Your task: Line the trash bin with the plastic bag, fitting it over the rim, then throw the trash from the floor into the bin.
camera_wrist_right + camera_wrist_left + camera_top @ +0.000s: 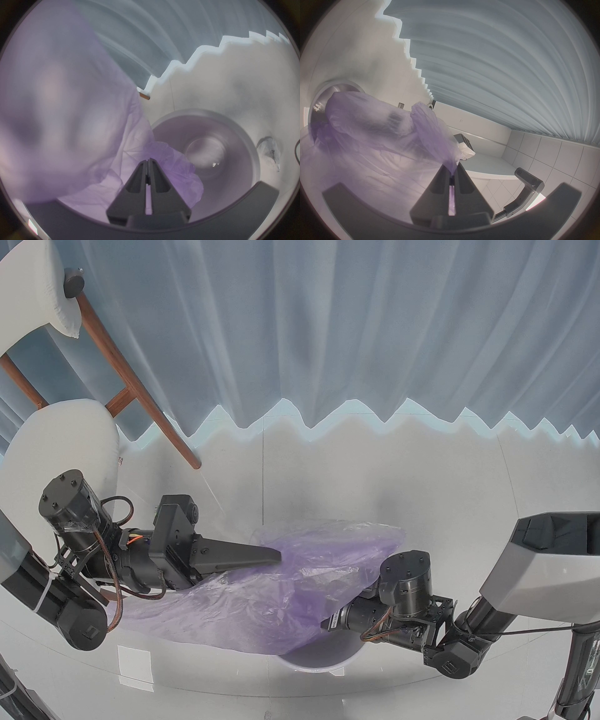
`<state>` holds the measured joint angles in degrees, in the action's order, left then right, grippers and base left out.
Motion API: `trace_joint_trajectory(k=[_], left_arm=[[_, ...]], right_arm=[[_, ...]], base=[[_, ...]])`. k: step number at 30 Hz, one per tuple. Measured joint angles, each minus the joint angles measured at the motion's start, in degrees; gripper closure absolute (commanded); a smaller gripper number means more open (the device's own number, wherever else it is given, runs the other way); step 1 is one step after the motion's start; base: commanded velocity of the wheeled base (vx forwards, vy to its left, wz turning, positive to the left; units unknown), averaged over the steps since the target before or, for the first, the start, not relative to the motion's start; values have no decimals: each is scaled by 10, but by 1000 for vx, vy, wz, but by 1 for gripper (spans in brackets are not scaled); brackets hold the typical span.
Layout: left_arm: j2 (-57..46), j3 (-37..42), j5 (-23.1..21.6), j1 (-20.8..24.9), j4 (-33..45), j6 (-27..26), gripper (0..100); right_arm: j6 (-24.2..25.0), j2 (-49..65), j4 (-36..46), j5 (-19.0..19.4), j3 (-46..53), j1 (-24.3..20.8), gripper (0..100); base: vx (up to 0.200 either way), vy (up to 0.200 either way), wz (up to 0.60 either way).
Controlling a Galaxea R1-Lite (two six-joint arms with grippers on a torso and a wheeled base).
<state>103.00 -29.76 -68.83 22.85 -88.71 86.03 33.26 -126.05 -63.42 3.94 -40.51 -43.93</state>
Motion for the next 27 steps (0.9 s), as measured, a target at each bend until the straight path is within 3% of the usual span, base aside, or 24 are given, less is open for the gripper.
trace_joint_trajectory(k=[9,22,27], left_arm=[[8,-4,0,0,0,0,100],[65,-55,27,0,0,0,100],[86,-72,31,0,0,0,100]], right_arm=[[4,25,3,-4,74,35,100],[4,94,3,-44,162,132,100],[4,124,6,-44,196,122,100]], base=[[0,0,0],[0,0,0],[0,0,0]])
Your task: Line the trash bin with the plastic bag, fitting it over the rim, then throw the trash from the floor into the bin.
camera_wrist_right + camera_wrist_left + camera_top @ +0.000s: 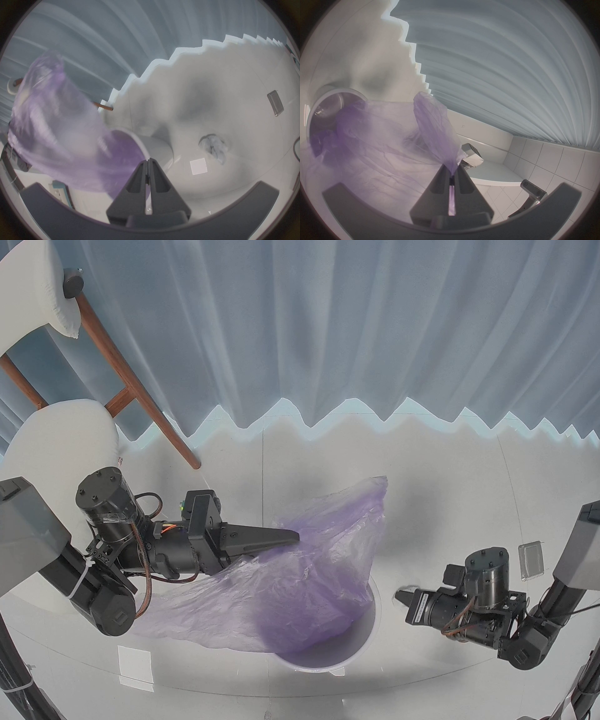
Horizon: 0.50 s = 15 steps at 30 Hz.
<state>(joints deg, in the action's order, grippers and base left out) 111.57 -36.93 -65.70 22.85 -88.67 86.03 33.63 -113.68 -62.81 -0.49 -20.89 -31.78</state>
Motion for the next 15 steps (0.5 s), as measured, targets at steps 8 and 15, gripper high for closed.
trace_joint_trajectory(k=[8,15], left_arm=[[23,-28,20,5,0,3,100],[31,-40,71,30,1,5,100]], right_arm=[[23,28,-2,0,48,-121,100],[65,0,-5,-1,17,-226,100]], base=[[0,0,0],[0,0,0]])
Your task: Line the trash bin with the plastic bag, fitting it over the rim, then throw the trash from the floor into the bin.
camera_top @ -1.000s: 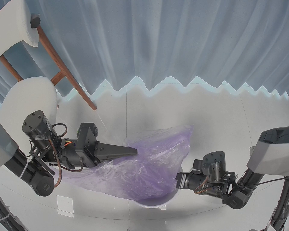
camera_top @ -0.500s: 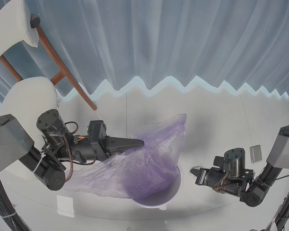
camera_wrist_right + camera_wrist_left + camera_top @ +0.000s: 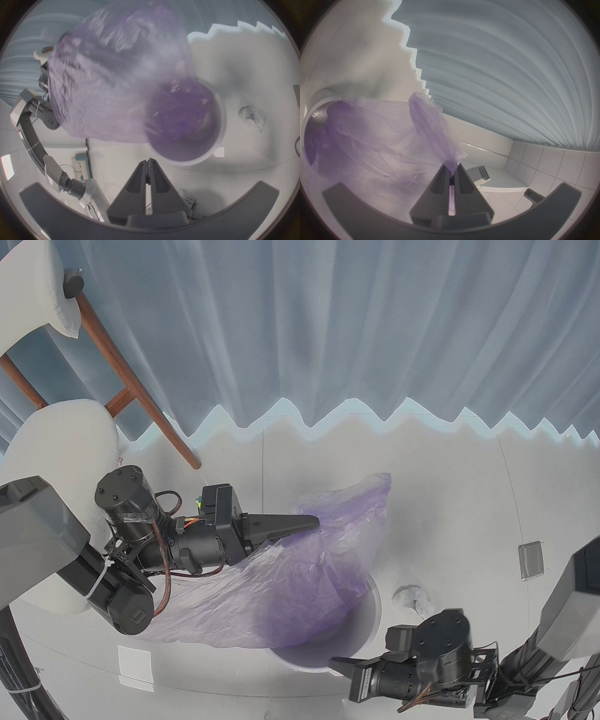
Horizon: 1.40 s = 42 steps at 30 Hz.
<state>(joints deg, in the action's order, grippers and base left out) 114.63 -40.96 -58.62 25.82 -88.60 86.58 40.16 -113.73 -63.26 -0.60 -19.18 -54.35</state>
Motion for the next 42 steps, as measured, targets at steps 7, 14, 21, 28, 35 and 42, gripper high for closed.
trace_joint_trajectory(k=[7,14,21,28,35,42], left_arm=[[-1,-2,67,12,10,1,100],[-11,-7,107,14,11,51,100],[-11,-20,108,15,2,57,100],[-11,-32,109,25,1,57,100],[-11,-34,109,27,1,56,100],[-11,-34,110,28,1,56,100]], right_arm=[[10,-67,-19,-28,-70,-54,100],[29,-97,-23,-40,-121,-66,100],[40,-110,-23,-44,-136,-81,100],[65,-135,-24,-44,-184,-94,100],[80,-175,-24,-59,-259,-107,100],[82,-224,-24,-69,-349,-129,100]], base=[[0,0,0],[-171,0,0],[-171,0,0],[0,0,0],[0,0,0],[0,0,0]])
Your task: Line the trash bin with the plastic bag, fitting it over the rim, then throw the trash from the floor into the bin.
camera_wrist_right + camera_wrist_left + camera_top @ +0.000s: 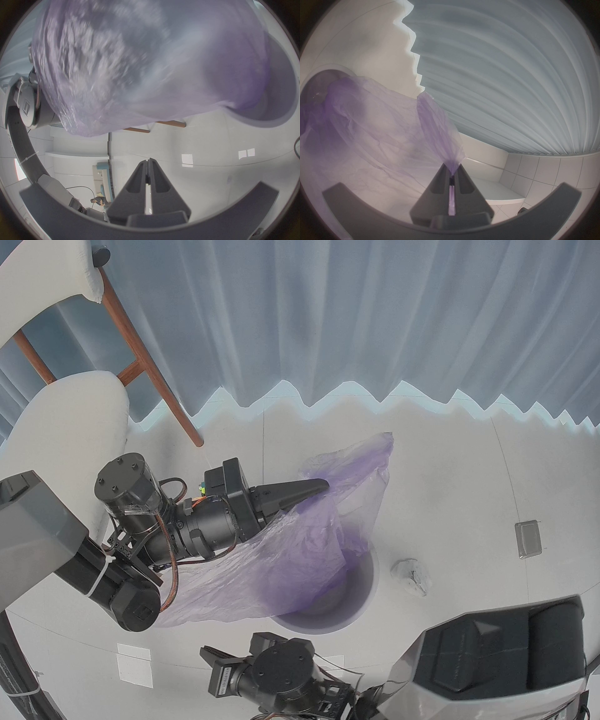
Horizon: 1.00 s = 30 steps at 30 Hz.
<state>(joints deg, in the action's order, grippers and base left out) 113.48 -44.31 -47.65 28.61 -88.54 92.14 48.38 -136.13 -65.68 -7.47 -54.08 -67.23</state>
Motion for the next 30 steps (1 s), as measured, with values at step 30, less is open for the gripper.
trace_joint_trajectory(k=[30], left_arm=[[9,2,9,0,0,-1,100]], right_arm=[[-52,-106,-133,-220,-141,-4,100]], base=[[0,0,0]])
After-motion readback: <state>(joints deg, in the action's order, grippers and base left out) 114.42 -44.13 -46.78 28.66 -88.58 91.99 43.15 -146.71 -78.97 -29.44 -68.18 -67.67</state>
